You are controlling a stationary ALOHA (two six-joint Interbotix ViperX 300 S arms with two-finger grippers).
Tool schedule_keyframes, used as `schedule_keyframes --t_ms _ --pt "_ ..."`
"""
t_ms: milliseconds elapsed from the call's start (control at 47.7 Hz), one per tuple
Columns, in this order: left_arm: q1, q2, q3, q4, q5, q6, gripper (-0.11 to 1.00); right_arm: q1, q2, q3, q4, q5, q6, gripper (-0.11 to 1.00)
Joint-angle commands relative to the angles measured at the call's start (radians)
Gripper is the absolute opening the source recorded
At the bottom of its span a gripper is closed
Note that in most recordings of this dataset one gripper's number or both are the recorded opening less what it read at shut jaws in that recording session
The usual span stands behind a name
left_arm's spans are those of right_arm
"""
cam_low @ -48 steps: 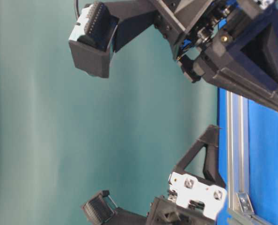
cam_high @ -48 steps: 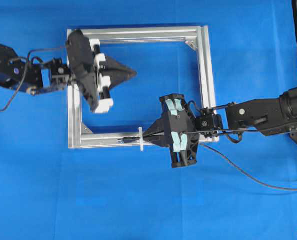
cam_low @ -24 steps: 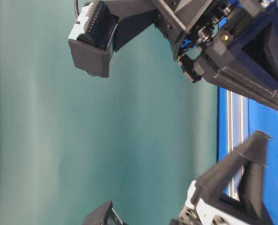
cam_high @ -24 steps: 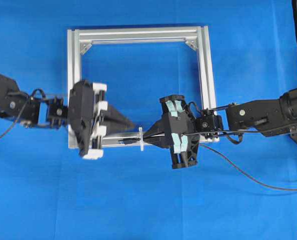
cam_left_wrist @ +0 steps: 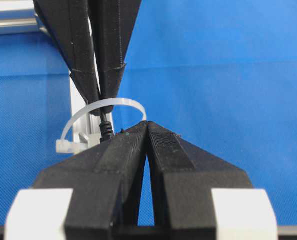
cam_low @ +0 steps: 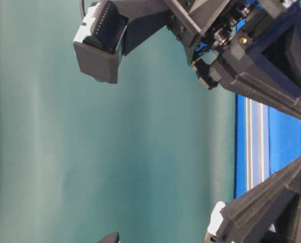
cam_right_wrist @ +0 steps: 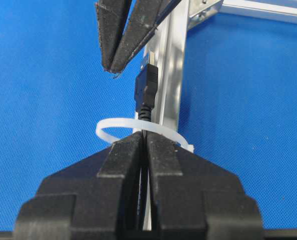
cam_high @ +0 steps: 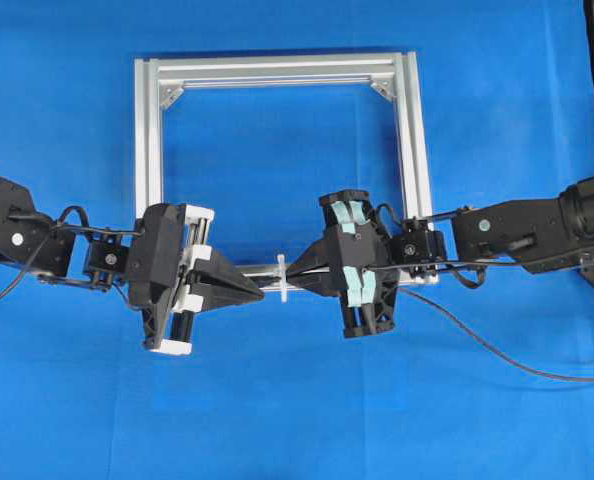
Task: Insert the wire through the string loop located in the center.
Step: 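Move the left gripper down toward the plug emerging from the loop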
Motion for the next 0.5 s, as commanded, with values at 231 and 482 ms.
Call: schedule_keyframes --t_ms 231,482 --pt "-0.005 -0.025 -0.009 0.003 0.009 0.005 0.0 0.003 -0.012 -0.015 0.0 -0.011 -0.002 -0.03" --pt "-0.003 -0.026 -0.014 0.002 0.011 -0.011 0.32 0.003 -0.012 -0.014 0.0 -0.008 -0.002 -0.03"
